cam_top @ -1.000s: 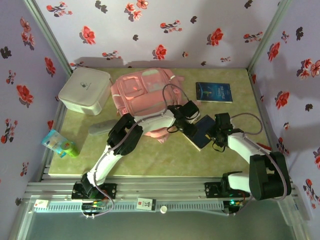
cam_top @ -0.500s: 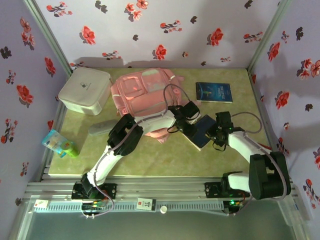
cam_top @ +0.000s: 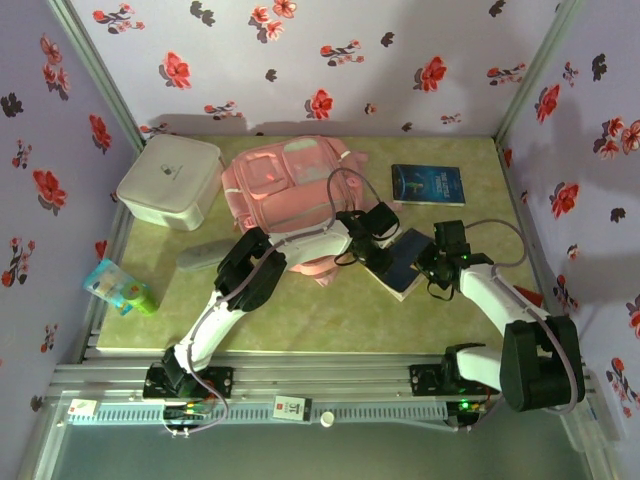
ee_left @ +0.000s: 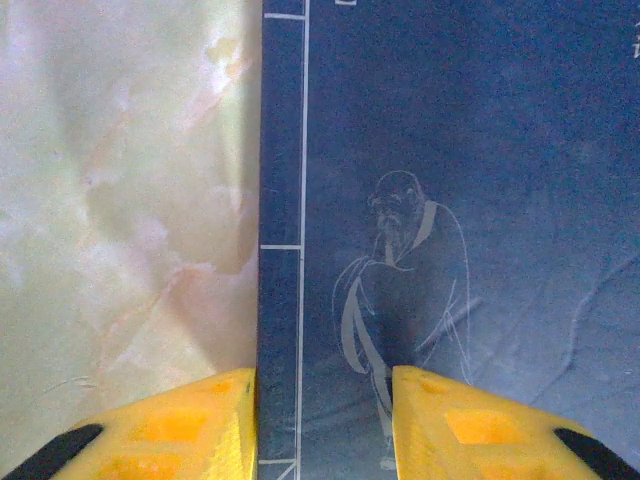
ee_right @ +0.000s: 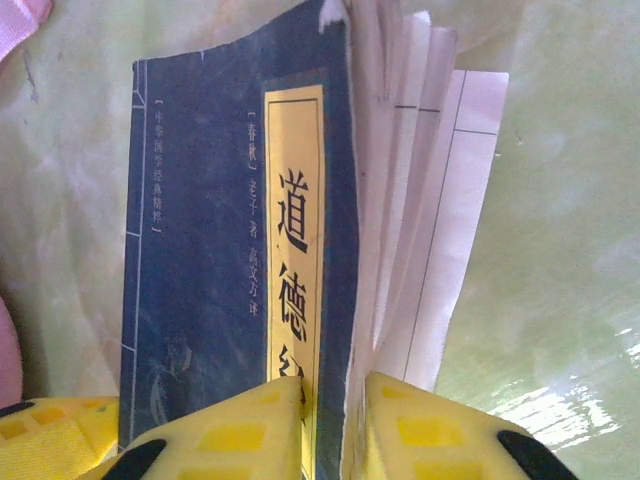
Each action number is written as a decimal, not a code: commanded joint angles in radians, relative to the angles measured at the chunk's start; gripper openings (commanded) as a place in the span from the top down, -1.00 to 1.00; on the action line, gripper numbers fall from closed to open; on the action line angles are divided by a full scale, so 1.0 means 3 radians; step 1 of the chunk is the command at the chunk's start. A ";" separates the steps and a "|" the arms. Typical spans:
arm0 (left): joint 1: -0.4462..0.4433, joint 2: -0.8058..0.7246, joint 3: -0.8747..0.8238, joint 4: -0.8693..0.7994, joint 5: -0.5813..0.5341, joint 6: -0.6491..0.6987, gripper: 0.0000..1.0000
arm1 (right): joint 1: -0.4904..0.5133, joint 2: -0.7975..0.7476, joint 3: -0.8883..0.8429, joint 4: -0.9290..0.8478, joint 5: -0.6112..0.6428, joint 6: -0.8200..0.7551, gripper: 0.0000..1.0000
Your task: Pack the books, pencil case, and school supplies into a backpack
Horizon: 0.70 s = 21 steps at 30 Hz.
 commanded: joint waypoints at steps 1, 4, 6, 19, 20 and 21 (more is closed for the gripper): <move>-0.0073 0.0272 -0.0123 -0.0422 -0.0035 0.0102 0.25 | 0.0003 0.0003 0.0086 -0.0097 0.0081 -0.0081 0.68; -0.0076 0.0227 -0.0134 -0.0416 -0.0037 0.0076 0.24 | 0.0002 -0.0047 0.0086 -0.0179 0.0173 -0.0111 0.72; -0.0073 0.0184 -0.0134 -0.0412 -0.0037 0.0080 0.23 | 0.0001 -0.0089 0.0078 -0.0216 0.0212 -0.0124 0.72; -0.0068 0.0088 -0.0008 -0.0450 -0.0035 0.0022 0.12 | 0.0002 -0.0048 0.0028 -0.0370 0.0340 -0.0194 0.75; -0.0064 0.0064 0.0027 -0.0474 -0.0035 0.0010 0.09 | 0.0001 -0.0046 0.0027 -0.0365 0.0340 -0.0195 0.75; -0.0056 0.0036 0.0080 -0.0513 -0.0037 -0.0003 0.05 | 0.0000 -0.0057 0.0027 -0.0358 0.0340 -0.0204 0.76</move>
